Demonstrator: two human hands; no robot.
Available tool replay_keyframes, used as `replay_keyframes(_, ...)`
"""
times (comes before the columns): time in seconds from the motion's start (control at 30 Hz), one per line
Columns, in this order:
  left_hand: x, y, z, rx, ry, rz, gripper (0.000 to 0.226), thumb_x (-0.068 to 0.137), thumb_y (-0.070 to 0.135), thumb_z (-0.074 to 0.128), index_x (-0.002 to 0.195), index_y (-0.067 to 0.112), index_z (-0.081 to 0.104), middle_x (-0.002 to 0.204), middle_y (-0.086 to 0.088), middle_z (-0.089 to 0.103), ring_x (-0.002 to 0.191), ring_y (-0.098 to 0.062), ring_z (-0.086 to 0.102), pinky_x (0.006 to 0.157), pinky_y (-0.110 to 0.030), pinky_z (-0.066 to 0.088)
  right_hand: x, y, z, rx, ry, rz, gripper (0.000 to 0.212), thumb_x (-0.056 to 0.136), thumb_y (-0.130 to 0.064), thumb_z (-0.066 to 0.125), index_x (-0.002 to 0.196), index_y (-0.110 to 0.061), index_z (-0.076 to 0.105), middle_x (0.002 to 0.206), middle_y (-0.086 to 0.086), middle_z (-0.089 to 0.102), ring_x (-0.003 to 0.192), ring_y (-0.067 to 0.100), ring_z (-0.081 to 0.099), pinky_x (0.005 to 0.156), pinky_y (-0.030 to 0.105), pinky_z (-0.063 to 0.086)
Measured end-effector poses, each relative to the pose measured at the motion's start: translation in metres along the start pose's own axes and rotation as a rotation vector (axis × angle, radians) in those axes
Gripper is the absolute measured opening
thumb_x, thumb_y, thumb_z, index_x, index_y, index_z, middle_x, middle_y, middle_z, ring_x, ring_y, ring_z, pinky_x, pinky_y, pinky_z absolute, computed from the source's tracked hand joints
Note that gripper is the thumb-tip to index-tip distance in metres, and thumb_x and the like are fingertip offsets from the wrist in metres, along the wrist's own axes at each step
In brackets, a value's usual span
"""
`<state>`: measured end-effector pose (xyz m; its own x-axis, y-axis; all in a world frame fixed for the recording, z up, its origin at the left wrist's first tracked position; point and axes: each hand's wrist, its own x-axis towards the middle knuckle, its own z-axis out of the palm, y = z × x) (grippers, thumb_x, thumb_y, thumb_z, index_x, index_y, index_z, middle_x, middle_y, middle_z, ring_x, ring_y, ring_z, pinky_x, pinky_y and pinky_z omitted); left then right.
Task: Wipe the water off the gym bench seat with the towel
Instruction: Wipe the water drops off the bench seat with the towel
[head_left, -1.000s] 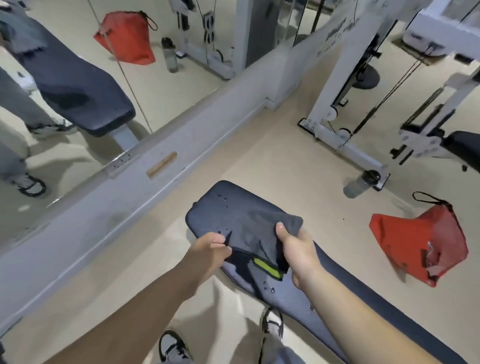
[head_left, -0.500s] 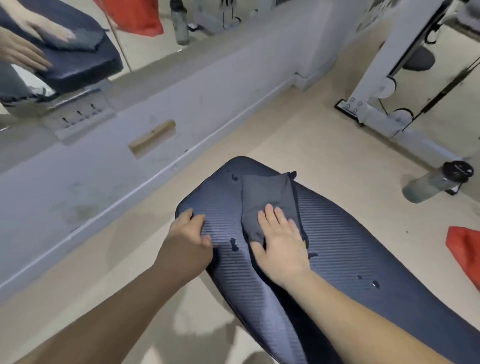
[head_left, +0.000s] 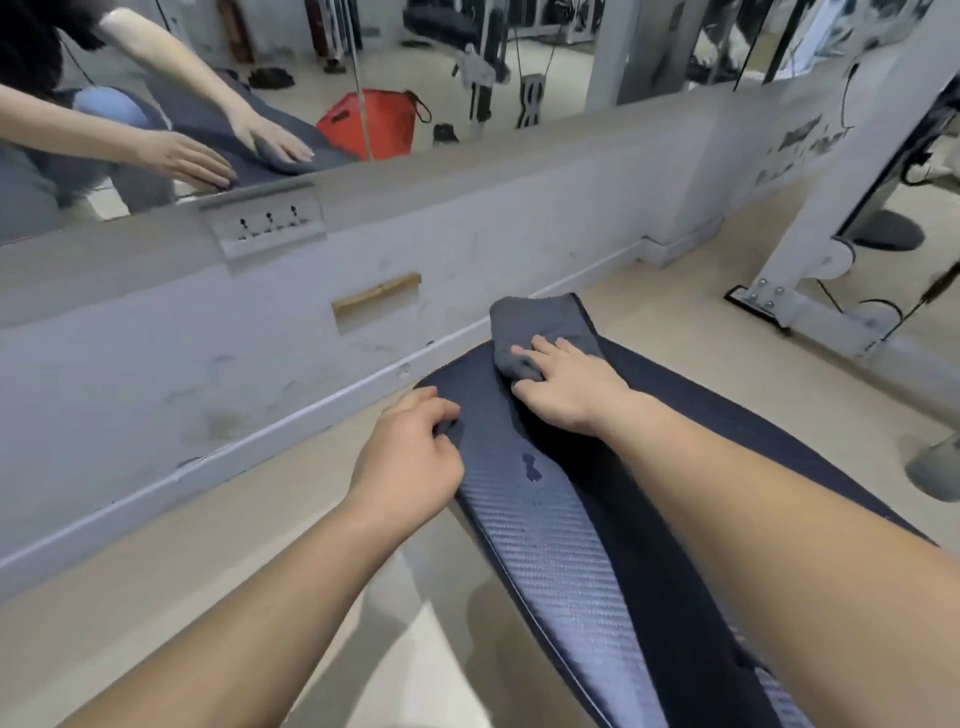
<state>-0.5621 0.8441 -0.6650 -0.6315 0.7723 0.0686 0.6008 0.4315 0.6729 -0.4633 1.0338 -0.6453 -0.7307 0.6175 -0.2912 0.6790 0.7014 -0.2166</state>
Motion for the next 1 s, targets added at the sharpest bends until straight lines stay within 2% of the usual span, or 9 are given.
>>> replay_keyframes(0.13, -0.039, 0.008, -0.005, -0.018, -0.085, -0.052, 0.035, 0.086, 0.005, 0.051, 0.116, 0.01, 0.069, 0.147, -0.008, 0.054, 0.144, -0.019, 0.042, 0.105, -0.017, 0.03, -0.069, -0.017, 0.003, 0.049, -0.084, -0.083, 0.063, 0.101, -0.045, 0.04, 0.161, -0.038, 0.024, 0.173, -0.009, 0.01, 0.16, 0.016, 0.005, 0.129, 0.039, 0.007)
replay_keyframes(0.2, -0.056, 0.015, -0.006, -0.033, -0.137, -0.061, 0.039, 0.089, 0.009, 0.052, 0.125, 0.01, 0.066, 0.159, -0.009, 0.042, 0.149, -0.018, 0.035, 0.104, -0.012, 0.024, -0.101, -0.02, 0.009, 0.042, -0.084, -0.106, 0.064, 0.1, -0.048, 0.041, 0.161, -0.039, 0.024, 0.173, -0.01, 0.01, 0.159, 0.015, 0.007, 0.129, 0.035, 0.007)
replay_keyframes(0.27, -0.071, 0.018, -0.005, -0.044, -0.176, -0.046, 0.054, 0.092, 0.01, 0.049, 0.146, 0.013, 0.051, 0.168, -0.005, 0.021, 0.153, -0.012, 0.024, 0.105, -0.009, 0.016, -0.135, -0.021, 0.019, 0.006, -0.09, -0.127, 0.065, 0.101, -0.05, 0.039, 0.162, -0.04, 0.02, 0.173, -0.01, 0.008, 0.16, 0.014, 0.006, 0.128, 0.032, 0.007)
replay_keyframes(0.33, -0.082, 0.012, -0.002, -0.038, -0.213, -0.007, 0.066, 0.094, 0.008, 0.046, 0.158, 0.017, 0.031, 0.17, 0.001, 0.006, 0.155, -0.009, 0.014, 0.109, -0.009, 0.011, -0.167, -0.022, 0.031, -0.067, -0.076, -0.148, 0.067, 0.1, -0.054, 0.035, 0.162, -0.041, 0.015, 0.173, -0.008, 0.005, 0.16, 0.015, 0.004, 0.128, 0.032, 0.008)
replay_keyframes(0.43, -0.079, 0.003, -0.003, 0.008, -0.233, 0.039, 0.067, 0.095, 0.006, 0.043, 0.159, 0.019, 0.028, 0.17, 0.004, 0.005, 0.155, -0.008, 0.009, 0.112, -0.009, 0.007, -0.19, -0.02, 0.034, -0.177, -0.056, -0.153, 0.069, 0.099, -0.064, 0.029, 0.162, -0.043, 0.01, 0.173, -0.009, 0.004, 0.16, 0.016, 0.003, 0.128, 0.035, 0.011)
replay_keyframes(0.57, -0.063, -0.009, -0.009, -0.002, -0.228, 0.058, 0.06, 0.094, 0.005, 0.044, 0.152, 0.022, 0.044, 0.167, 0.007, 0.022, 0.154, -0.005, 0.016, 0.115, -0.011, 0.005, -0.159, -0.015, 0.023, -0.284, -0.027, -0.205, 0.068, 0.102, -0.064, 0.024, 0.163, -0.036, 0.017, 0.173, -0.004, 0.01, 0.16, 0.019, -0.003, 0.129, 0.042, -0.002)
replay_keyframes(0.7, -0.052, -0.017, -0.009, -0.002, -0.222, 0.078, 0.056, 0.095, 0.006, 0.044, 0.147, 0.027, 0.052, 0.163, 0.011, 0.031, 0.152, -0.002, 0.02, 0.117, -0.011, 0.007, -0.071, -0.011, 0.021, -0.15, -0.063, -0.121, 0.071, 0.104, -0.06, 0.02, 0.165, -0.028, 0.005, 0.174, 0.005, -0.004, 0.159, 0.02, -0.011, 0.129, 0.043, -0.002)
replay_keyframes(0.83, -0.049, -0.023, -0.013, -0.041, -0.254, 0.096, 0.056, 0.096, 0.006, 0.045, 0.145, 0.031, 0.052, 0.163, 0.016, 0.029, 0.152, -0.001, 0.019, 0.117, -0.011, 0.007, 0.008, -0.025, 0.02, -0.026, 0.033, 0.051, 0.072, 0.102, -0.063, 0.02, 0.164, -0.032, 0.0, 0.174, 0.002, -0.008, 0.159, 0.019, -0.013, 0.128, 0.045, -0.005)
replay_keyframes(1.0, -0.053, -0.035, -0.022, -0.121, -0.324, 0.099, 0.058, 0.095, 0.006, 0.049, 0.148, 0.03, 0.05, 0.162, 0.022, 0.026, 0.15, 0.003, 0.023, 0.12, -0.014, 0.014, 0.024, -0.041, 0.019, -0.002, 0.059, 0.113, 0.073, 0.101, -0.064, 0.019, 0.164, -0.032, 0.002, 0.174, 0.003, -0.006, 0.159, 0.02, -0.013, 0.127, 0.047, -0.007)
